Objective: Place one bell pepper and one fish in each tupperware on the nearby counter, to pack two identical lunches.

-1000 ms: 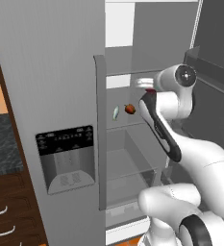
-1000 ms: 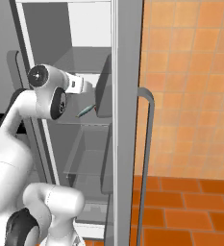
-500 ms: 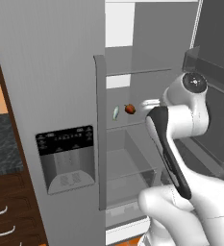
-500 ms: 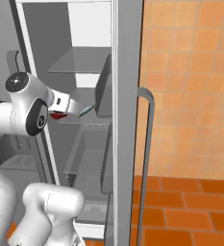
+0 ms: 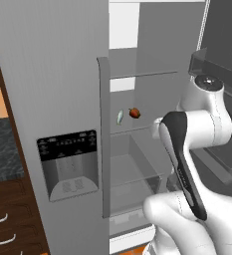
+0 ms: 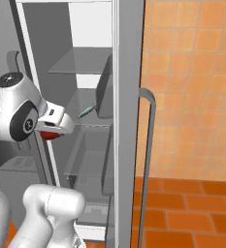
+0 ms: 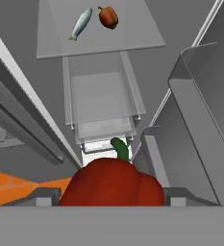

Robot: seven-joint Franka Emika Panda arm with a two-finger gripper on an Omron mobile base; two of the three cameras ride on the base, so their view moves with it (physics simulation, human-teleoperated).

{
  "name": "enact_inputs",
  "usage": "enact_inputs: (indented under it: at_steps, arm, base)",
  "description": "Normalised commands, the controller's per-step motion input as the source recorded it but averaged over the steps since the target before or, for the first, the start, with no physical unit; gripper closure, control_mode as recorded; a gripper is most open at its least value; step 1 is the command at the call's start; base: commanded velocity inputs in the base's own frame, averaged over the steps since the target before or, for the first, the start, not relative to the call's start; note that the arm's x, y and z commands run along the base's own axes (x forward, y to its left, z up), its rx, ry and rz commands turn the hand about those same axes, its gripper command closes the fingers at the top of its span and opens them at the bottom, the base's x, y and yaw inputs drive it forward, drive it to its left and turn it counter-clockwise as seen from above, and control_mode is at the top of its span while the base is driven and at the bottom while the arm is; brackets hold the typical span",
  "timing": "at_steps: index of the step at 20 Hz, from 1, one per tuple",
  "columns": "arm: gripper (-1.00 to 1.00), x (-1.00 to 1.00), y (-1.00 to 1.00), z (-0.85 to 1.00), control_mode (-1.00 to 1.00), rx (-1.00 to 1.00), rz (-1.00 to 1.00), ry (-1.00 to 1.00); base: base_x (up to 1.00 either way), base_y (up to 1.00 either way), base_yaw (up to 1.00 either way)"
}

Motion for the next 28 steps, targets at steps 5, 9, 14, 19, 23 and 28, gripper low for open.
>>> enact_inputs:
  at_steps: [5,9,14,19,23,28]
  arm:
    - [1.0,-0.03,0.0,-0.08,-1.0,0.0,0.0,0.02]
    - [1.0,-0.03,0.0,0.0,-1.0,0.0,0.0,0.0]
    - [1.0,-0.15,0.06,0.0,1.0,0.0,0.0,0.0]
    - [1.0,0.0,0.0,0.0,1.0,0.0,0.0,0.0]
    - [1.0,0.0,0.0,0.0,1.0,0.0,0.0,0.0]
    - [1.0,0.0,0.0,0.0,1.0,0.0,0.0,0.0]
  base:
    - [0.0,0.0,0.0]
    - [0.0,0.0,0.0]
    - [-0.4,0.28,0.03]
    - [-0.59,0.99,0.21]
    - [-0.31,1.0,0.21]
    - [-0.05,1.0,0.15]
